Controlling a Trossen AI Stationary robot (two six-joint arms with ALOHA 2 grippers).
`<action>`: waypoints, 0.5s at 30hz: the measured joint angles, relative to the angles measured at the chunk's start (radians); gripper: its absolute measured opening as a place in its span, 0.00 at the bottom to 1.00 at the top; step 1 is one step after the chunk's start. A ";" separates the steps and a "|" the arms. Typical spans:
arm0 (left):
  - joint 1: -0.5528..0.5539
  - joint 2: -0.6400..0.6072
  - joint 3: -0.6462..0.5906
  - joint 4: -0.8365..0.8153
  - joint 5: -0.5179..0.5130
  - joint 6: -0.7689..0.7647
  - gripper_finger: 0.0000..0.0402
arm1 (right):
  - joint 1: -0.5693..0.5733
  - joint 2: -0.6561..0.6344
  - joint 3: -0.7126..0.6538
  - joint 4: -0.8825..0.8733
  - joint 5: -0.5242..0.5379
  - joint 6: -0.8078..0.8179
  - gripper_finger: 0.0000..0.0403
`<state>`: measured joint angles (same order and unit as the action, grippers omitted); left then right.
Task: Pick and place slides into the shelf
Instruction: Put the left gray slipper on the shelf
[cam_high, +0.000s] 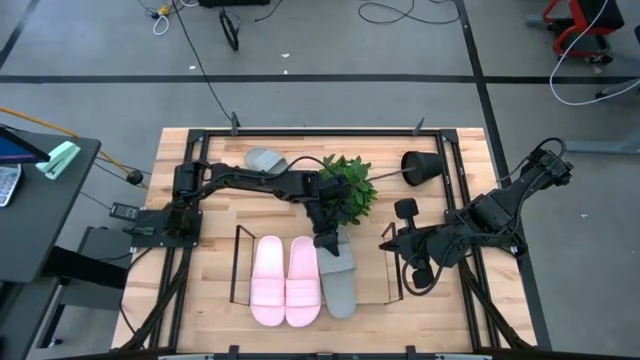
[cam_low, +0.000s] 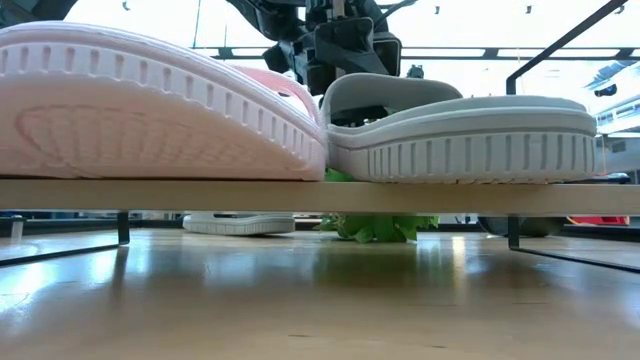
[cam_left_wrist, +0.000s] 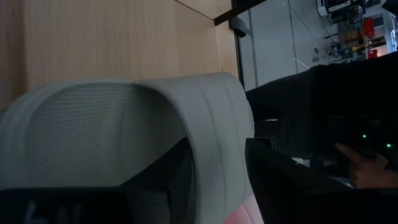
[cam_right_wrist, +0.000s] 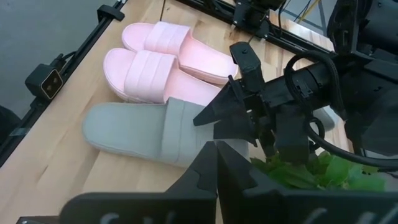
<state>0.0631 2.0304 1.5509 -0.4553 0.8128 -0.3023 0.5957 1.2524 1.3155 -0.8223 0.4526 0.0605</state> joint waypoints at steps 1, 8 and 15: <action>0.000 0.000 0.000 0.000 0.000 0.000 0.38 | 0.000 0.000 0.000 0.000 0.000 0.000 0.00; 0.000 0.000 0.000 0.002 -0.013 0.022 0.40 | 0.000 0.000 0.000 0.000 0.000 0.000 0.00; 0.000 0.000 0.000 0.002 -0.027 0.036 0.40 | 0.000 0.000 0.000 0.000 0.000 0.000 0.00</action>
<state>0.0631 2.0304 1.5509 -0.4532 0.7858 -0.2663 0.5957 1.2522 1.3155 -0.8223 0.4522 0.0605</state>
